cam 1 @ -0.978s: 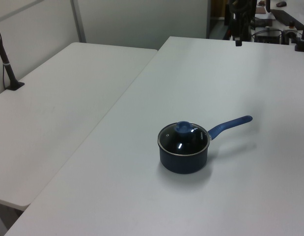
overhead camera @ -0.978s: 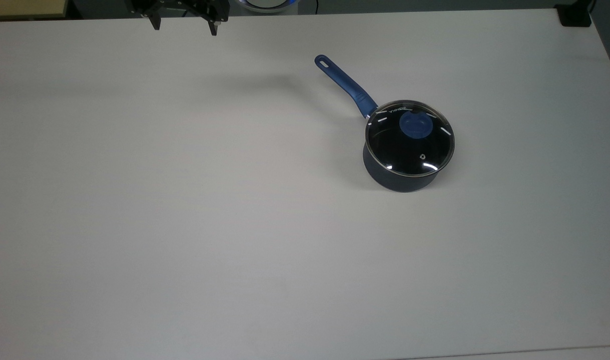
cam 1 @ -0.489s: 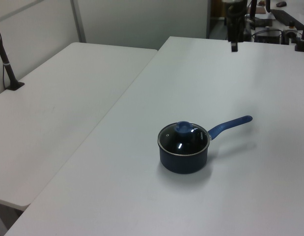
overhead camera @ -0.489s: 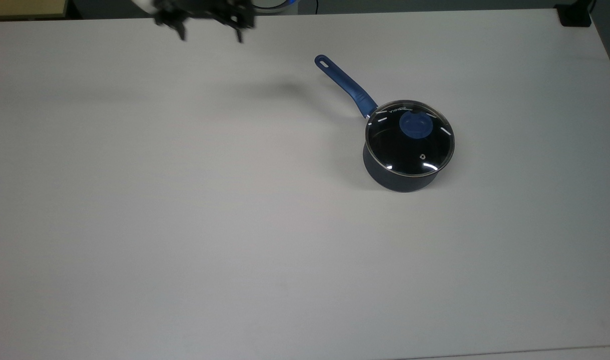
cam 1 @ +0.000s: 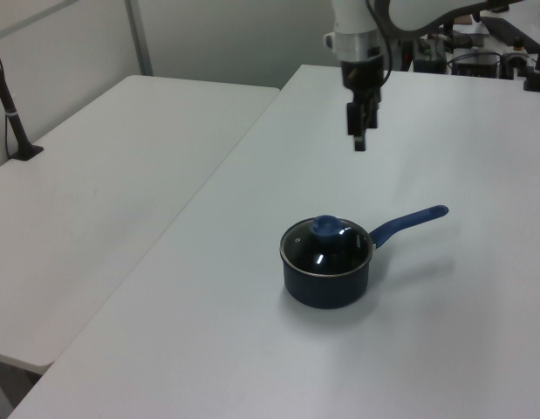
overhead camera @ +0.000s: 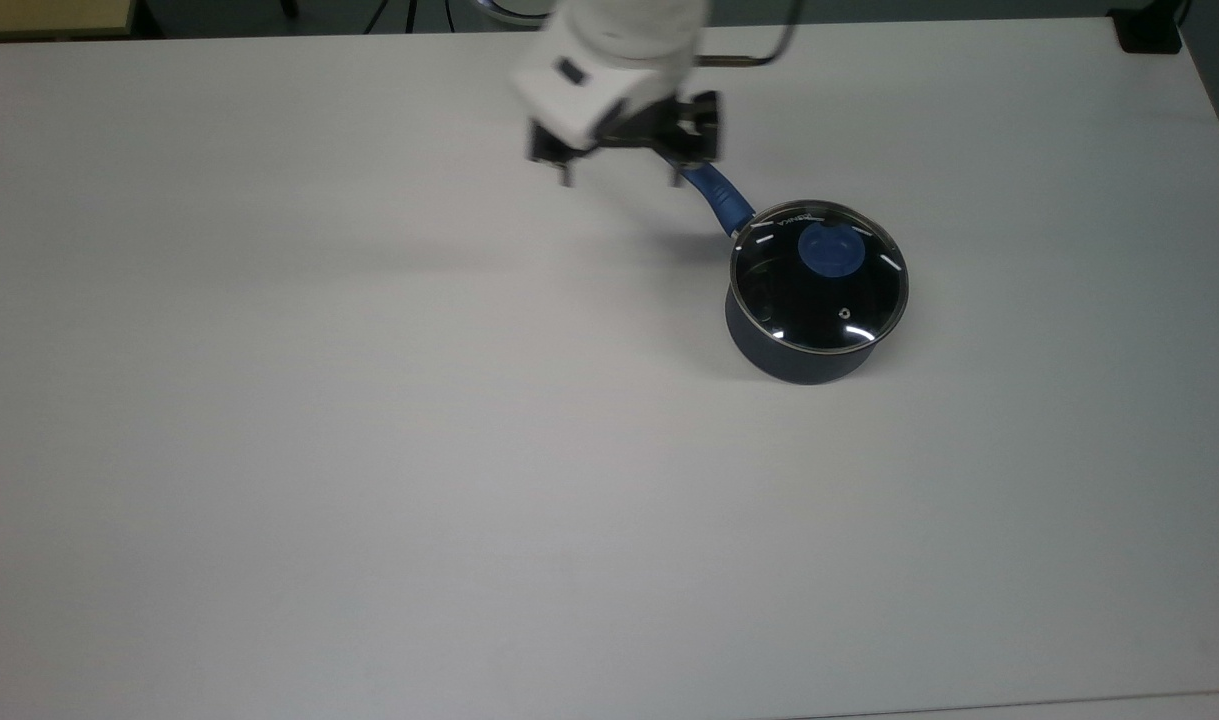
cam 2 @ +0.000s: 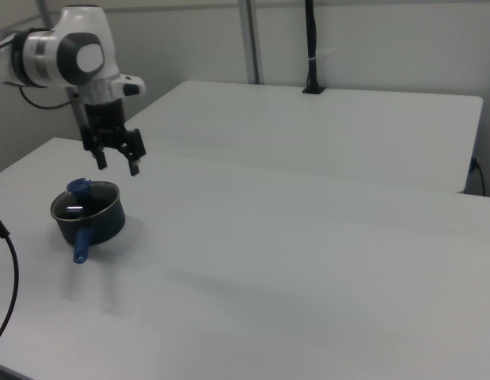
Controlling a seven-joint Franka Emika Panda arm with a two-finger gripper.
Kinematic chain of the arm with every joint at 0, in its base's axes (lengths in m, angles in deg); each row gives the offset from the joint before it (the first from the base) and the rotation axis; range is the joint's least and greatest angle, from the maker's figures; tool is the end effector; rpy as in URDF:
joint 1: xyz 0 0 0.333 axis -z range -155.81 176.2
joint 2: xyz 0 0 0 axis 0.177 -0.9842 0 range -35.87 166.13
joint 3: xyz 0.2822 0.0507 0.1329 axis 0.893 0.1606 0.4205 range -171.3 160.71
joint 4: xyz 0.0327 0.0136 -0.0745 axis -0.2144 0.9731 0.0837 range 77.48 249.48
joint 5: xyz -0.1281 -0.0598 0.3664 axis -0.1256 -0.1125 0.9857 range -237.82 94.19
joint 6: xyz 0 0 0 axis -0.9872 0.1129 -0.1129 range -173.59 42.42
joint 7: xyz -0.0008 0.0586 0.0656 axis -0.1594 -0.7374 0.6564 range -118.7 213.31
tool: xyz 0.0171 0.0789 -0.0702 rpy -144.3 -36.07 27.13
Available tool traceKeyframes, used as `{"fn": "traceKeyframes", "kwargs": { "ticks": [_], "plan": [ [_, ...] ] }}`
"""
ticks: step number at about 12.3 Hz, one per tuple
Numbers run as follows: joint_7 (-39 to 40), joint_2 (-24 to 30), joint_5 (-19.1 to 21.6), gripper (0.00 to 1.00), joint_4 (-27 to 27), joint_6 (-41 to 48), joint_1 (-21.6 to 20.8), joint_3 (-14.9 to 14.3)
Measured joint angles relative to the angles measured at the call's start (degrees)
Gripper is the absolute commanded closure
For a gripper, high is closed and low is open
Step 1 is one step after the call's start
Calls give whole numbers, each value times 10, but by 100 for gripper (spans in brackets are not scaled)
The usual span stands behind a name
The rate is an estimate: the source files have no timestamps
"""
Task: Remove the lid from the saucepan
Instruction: 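Move the gripper over the saucepan toward the blue lid knob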
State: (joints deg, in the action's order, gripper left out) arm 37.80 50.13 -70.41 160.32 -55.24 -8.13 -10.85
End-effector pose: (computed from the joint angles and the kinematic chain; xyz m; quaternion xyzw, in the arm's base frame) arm 0.6145 0.1481 0.5050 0.9986 0.0275 -0.0437 0.0091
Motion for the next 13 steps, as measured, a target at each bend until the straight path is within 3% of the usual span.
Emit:
{"fn": "traceKeyframes", "kwargs": {
  "ticks": [2,6,13],
  "plan": [
    [-14,-24,25,0,-40,-11,-38,0],
    [-61,-62,26,0,-62,-48,-97,1],
    [-81,-132,23,0,-98,-63,-132,1]
  ]
}}
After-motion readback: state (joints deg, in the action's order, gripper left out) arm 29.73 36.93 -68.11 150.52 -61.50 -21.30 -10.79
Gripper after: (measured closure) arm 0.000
